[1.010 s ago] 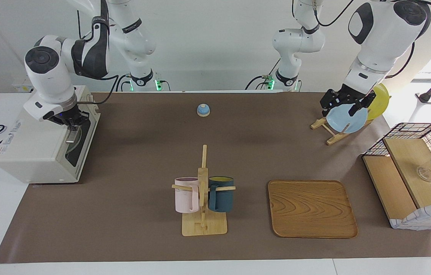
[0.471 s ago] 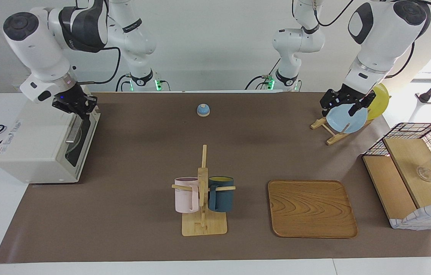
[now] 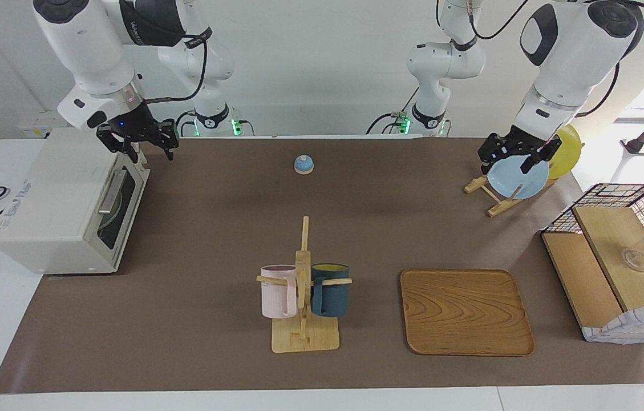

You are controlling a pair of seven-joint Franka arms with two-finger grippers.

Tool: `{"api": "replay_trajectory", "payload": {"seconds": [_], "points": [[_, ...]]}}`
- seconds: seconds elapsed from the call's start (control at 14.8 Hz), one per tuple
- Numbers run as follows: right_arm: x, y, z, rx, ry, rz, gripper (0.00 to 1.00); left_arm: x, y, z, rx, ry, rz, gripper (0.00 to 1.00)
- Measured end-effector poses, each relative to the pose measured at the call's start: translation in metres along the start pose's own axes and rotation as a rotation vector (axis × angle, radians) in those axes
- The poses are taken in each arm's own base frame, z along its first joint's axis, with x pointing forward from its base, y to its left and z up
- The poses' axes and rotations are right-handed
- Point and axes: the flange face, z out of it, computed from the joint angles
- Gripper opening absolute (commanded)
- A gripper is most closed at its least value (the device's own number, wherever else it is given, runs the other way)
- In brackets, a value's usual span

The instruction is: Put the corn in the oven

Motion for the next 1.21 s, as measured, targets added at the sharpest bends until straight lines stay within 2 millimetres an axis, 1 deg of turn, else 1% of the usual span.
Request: {"api": "replay_trajectory", "payload": {"seconds": [0.27,0.54,0.67,0.88,1.21], "points": [[-0.001,-0.010,0.001,-0.001,-0.011,0.025,1.00,0.000,0.000,0.000,0.000,0.000,0.000,1.00],[-0.001,-0.015,-0.003,0.015,-0.004,0.023,1.00,0.000,0.000,0.000,0.000,0.000,0.000,1.00],[-0.001,-0.011,-0.005,0.019,0.002,0.029,1.00,0.000,0.000,0.000,0.000,0.000,0.000,1.00],[-0.002,0.001,-0.009,0.029,0.010,0.046,1.00,0.000,0.000,0.000,0.000,0.000,0.000,1.00],[0.000,0.003,-0.007,0.031,0.006,0.049,1.00,0.000,0.000,0.000,0.000,0.000,0.000,1.00]]}}
